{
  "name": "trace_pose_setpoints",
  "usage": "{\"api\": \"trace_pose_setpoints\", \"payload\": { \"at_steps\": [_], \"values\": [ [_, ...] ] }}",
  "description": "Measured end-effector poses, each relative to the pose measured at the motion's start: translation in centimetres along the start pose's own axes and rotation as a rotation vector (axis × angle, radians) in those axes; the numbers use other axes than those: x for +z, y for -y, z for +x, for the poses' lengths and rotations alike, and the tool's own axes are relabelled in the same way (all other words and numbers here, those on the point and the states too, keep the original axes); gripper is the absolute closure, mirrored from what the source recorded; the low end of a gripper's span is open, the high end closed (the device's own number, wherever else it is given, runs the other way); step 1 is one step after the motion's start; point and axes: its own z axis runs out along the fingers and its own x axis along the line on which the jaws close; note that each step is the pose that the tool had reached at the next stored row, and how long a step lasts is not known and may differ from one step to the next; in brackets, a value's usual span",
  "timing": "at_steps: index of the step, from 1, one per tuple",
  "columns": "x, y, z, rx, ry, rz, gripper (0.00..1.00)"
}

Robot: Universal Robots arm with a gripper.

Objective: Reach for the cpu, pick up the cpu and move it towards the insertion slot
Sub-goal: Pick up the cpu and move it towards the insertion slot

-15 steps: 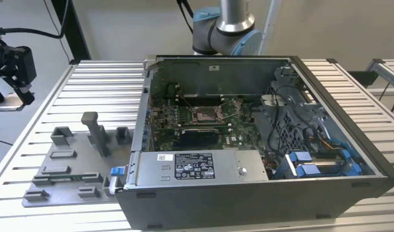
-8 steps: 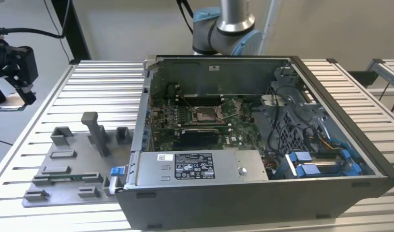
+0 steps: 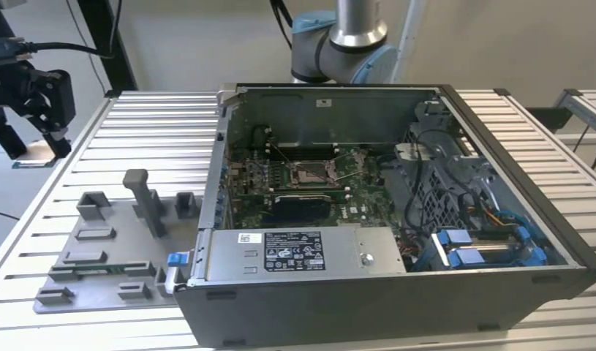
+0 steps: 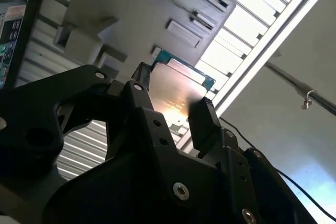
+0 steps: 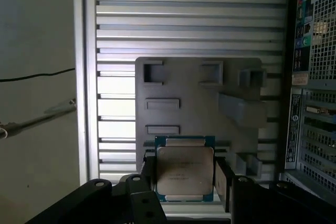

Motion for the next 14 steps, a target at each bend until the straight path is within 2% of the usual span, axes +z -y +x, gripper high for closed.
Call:
{"api": "trace_pose_setpoints", "payload": {
  "at_steps": [14],
  "values": [
    [0.1, -0.03, -3.78, 0.0, -0.0023, 0.0, 1.0]
  ]
}}
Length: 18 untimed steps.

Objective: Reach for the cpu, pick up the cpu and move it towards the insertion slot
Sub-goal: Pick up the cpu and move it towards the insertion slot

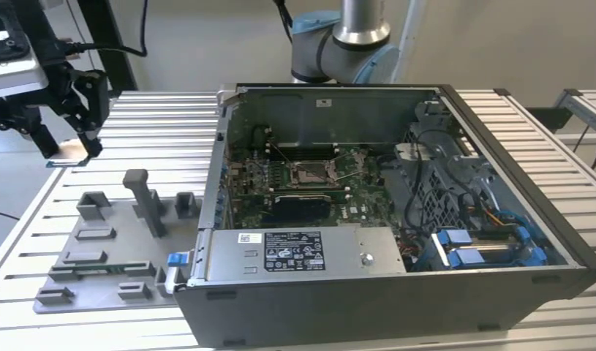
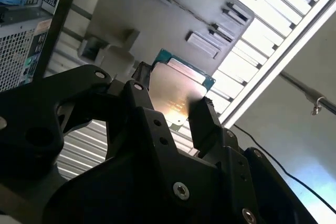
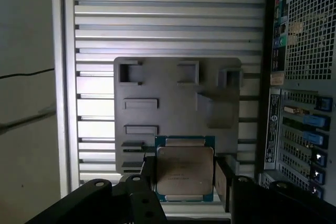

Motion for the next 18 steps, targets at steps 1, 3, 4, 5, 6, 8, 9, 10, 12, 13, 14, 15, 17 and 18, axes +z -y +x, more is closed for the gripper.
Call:
{"api": "trace_pose_setpoints", "payload": {
  "at_steps": [1, 3, 4, 5, 6, 8, 9, 10, 12, 13, 14, 15, 17, 18],
  "values": [
    [0.01, 0.0, -0.27, 0.0, -0.0002, -0.0001, 1.0],
    [0.02, 0.0, -0.8, 0.0, -0.0007, 0.0, 1.0],
    [0.02, -0.01, -1.07, 0.0, -0.0009, 0.0, 1.0],
    [0.03, -0.01, -1.35, 0.0, -0.0011, 0.0, 1.0],
    [0.04, -0.01, -1.61, 0.0, -0.0013, 0.0, 1.0],
    [0.05, -0.01, -2.17, 0.0, -0.0018, 0.0, 1.0],
    [0.05, -0.02, -2.43, 0.0, -0.002, 0.0, 1.0],
    [0.06, -0.02, -2.69, 0.0, -0.0022, 0.0, 1.0],
    [0.08, -0.02, -3.24, 0.0, -0.0025, 0.0, 1.0],
    [0.08, -0.02, -3.49, 0.0, -0.0027, 0.0, 1.0],
    [0.09, -0.03, -3.76, 0.0, -0.0028, -0.0001, 1.0],
    [0.1, -0.03, -4.03, 0.0, -0.0031, 0.0, 1.0],
    [0.1, -0.03, -4.55, 0.0, -0.0035, 0.0, 1.0],
    [0.11, -0.03, -4.81, 0.0, -0.0036, 0.0, 1.0]
  ]
}}
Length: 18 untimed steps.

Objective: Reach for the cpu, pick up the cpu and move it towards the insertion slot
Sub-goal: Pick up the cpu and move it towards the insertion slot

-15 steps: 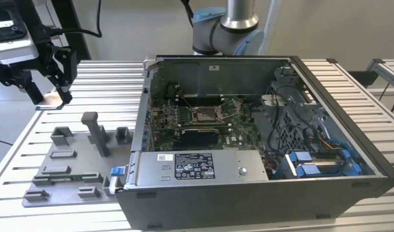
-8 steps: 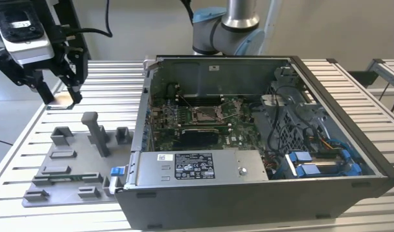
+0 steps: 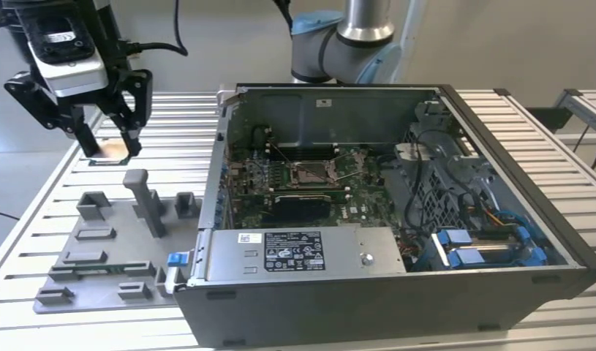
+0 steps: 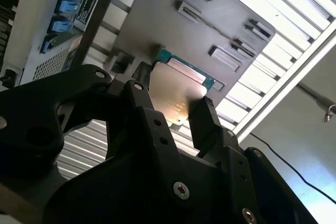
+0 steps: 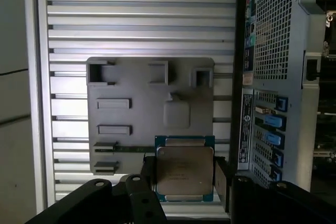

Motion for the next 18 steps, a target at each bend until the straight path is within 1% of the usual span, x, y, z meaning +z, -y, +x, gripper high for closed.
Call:
{"api": "trace_pose_setpoints", "payload": {
  "at_steps": [5, 6, 18],
  "values": [
    [0.03, -0.01, -1.32, 0.0, -0.0008, 0.0, 1.0],
    [0.04, -0.01, -1.84, 0.0, -0.0011, 0.0, 1.0],
    [0.1, -0.04, -4.89, 0.0, -0.0029, 0.0001, 1.0]
  ]
}}
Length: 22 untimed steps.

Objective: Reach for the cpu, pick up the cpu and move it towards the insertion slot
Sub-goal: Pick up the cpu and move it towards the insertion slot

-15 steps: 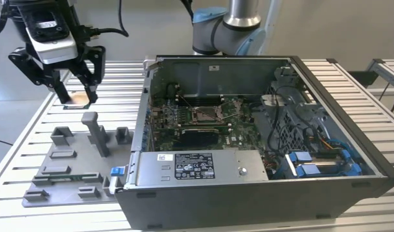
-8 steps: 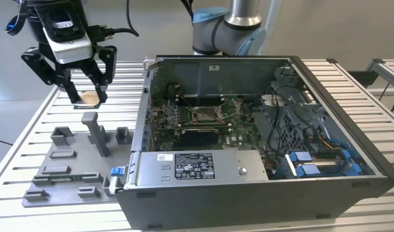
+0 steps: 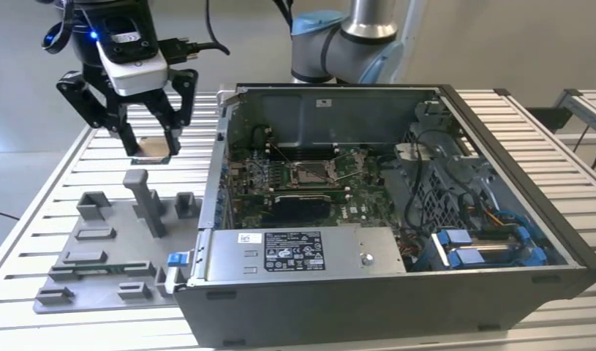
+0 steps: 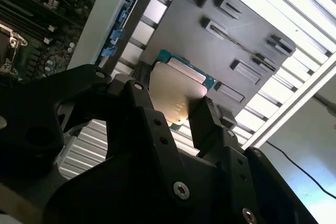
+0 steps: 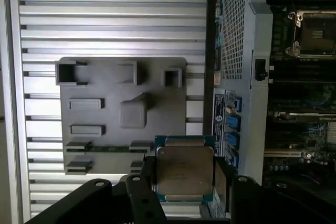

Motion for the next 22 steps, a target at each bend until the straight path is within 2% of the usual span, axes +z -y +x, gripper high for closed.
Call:
{"api": "trace_pose_setpoints", "payload": {
  "at_steps": [11, 22],
  "values": [
    [0.04, -0.02, -2.45, 0.0, -0.0004, 0.0, 1.0],
    [0.11, -0.05, -6.55, 0.0, -0.0012, 0.0, 1.0]
  ]
}}
